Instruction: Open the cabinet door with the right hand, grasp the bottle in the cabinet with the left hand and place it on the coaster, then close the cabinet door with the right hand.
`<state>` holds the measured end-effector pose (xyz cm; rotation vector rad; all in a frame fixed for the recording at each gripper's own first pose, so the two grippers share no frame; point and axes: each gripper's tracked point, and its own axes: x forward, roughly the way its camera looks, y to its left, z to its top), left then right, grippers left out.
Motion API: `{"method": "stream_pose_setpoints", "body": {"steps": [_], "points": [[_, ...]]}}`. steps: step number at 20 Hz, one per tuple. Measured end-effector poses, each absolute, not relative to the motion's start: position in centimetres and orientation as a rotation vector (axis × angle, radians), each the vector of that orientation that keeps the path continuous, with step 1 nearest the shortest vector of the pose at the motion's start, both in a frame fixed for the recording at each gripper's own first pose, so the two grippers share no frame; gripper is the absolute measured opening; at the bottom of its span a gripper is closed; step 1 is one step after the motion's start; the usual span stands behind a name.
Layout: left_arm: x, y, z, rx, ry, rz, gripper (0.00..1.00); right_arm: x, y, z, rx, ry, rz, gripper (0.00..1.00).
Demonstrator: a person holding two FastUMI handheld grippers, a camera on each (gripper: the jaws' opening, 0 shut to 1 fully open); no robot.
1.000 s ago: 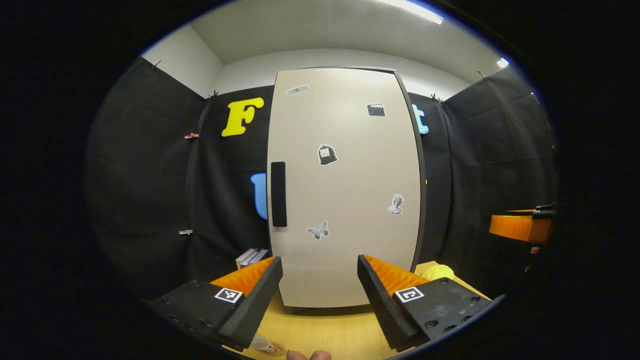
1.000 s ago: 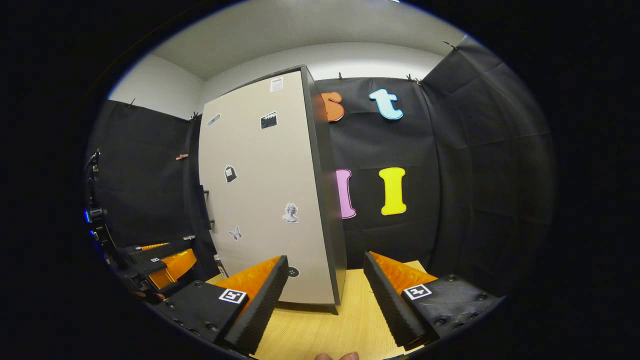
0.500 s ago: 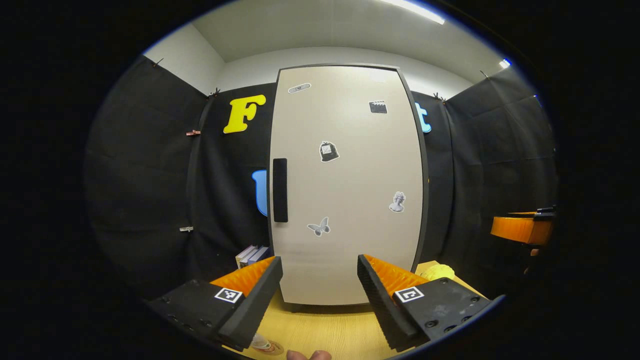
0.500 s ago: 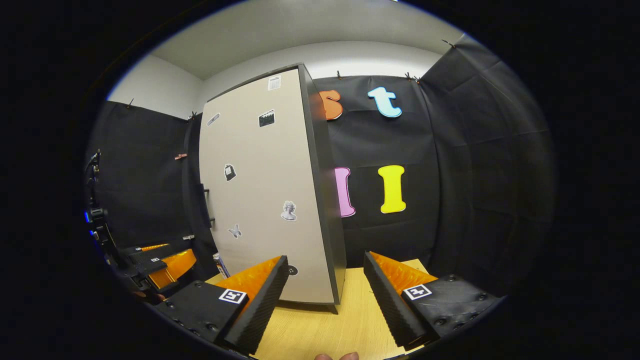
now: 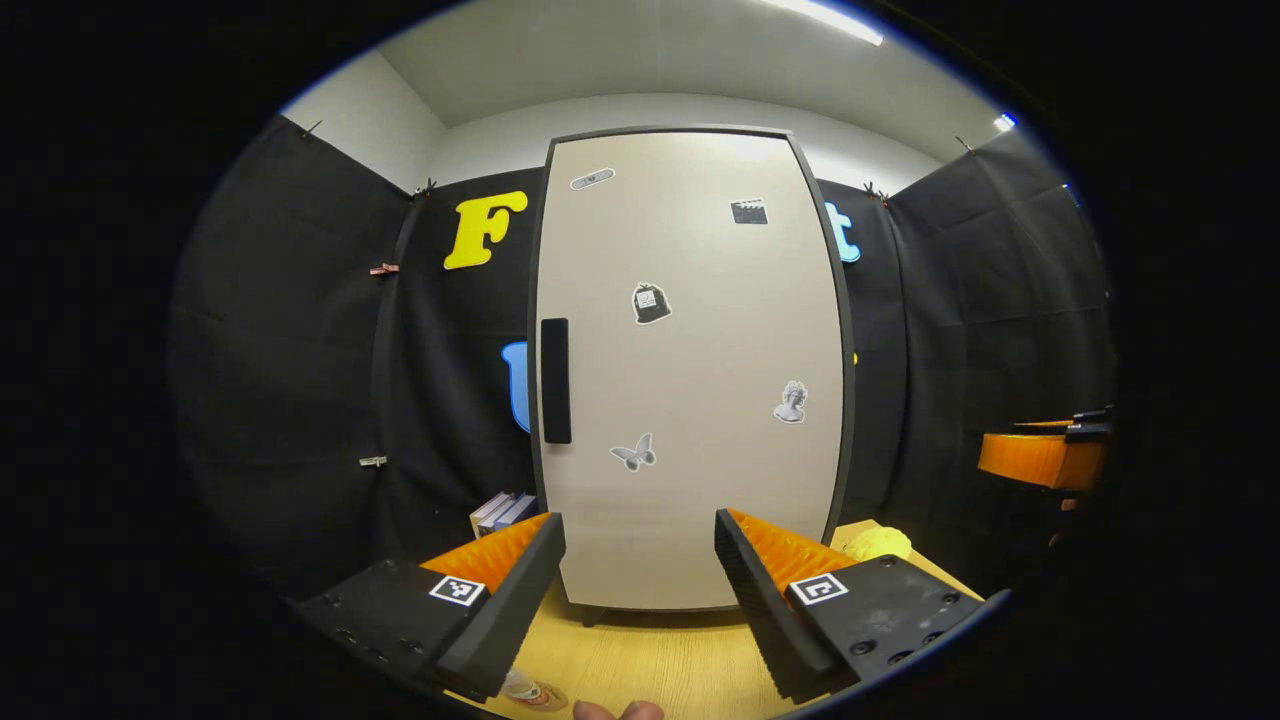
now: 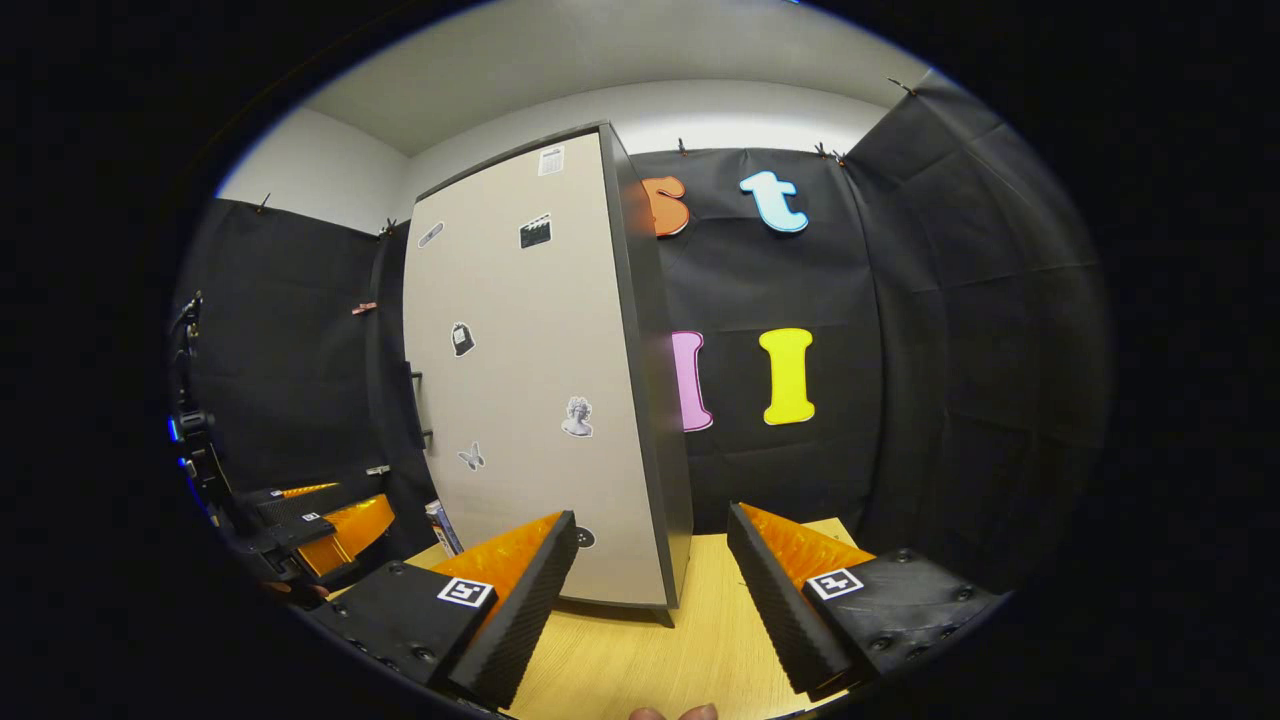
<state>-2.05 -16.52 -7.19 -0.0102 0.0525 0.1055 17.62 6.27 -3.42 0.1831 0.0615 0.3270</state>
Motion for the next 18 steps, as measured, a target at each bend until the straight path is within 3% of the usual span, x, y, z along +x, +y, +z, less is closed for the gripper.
{"method": "stream_pose_setpoints", "body": {"steps": [18], "points": [[-2.65,-16.61,-6.93,-0.005,0.051,0.121,0.95,17.29,6.48,-2.72,0.178,0.033,0.346,0.98]]}}
